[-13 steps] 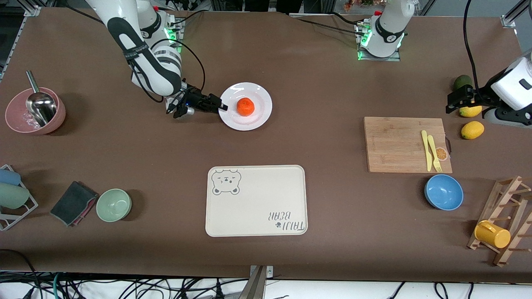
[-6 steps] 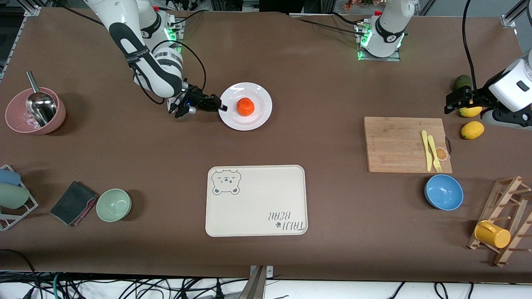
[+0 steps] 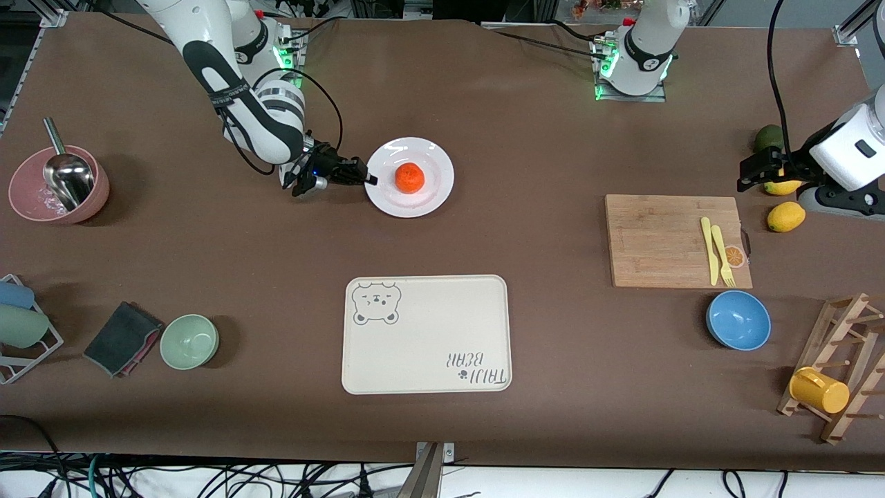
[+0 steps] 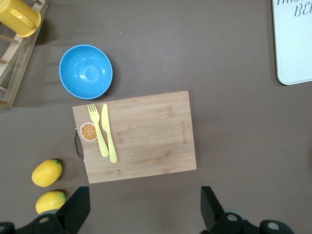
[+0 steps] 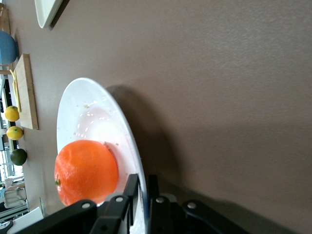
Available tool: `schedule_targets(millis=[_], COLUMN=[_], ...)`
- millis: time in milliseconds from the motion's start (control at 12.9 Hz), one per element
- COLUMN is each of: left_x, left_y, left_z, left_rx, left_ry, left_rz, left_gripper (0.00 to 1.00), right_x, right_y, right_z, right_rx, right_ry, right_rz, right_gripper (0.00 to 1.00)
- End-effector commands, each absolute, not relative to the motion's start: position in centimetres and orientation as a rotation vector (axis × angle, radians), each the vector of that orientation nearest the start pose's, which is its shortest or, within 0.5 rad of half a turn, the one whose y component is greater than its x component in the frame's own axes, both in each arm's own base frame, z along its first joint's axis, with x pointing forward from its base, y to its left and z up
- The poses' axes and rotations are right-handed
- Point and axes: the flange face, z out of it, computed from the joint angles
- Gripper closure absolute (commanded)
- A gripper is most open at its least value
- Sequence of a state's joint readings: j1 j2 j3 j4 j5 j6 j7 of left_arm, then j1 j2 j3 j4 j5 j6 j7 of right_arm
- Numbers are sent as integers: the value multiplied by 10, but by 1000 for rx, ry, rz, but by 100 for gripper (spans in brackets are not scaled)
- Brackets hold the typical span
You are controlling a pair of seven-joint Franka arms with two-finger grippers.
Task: Place orange and plate with both arms
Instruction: 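Grip the white plate rim with the right gripper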
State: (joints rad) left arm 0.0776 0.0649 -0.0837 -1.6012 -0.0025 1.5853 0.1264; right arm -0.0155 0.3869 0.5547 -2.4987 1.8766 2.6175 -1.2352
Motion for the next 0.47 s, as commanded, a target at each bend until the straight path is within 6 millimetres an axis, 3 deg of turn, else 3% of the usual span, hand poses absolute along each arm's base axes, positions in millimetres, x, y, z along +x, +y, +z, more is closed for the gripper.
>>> schedule_targets(millis=[0,155,388], left_x=[572,572,572], left_y=[-1,-1,-1], left_z=[573,573,573], left_rx=[-3132,-3132,-3129], left_ry=[244,244,244], left_rz=[142,142,142], left_gripper=[0,0,0], right_x=[350,348,350], right_y=[215,215,214], right_z=[125,123,124], right_rx=[-2312,-2312,-2311], right_ry=[110,110,111], right_rz=[-37,-31,-37], right_gripper=[92,100,100])
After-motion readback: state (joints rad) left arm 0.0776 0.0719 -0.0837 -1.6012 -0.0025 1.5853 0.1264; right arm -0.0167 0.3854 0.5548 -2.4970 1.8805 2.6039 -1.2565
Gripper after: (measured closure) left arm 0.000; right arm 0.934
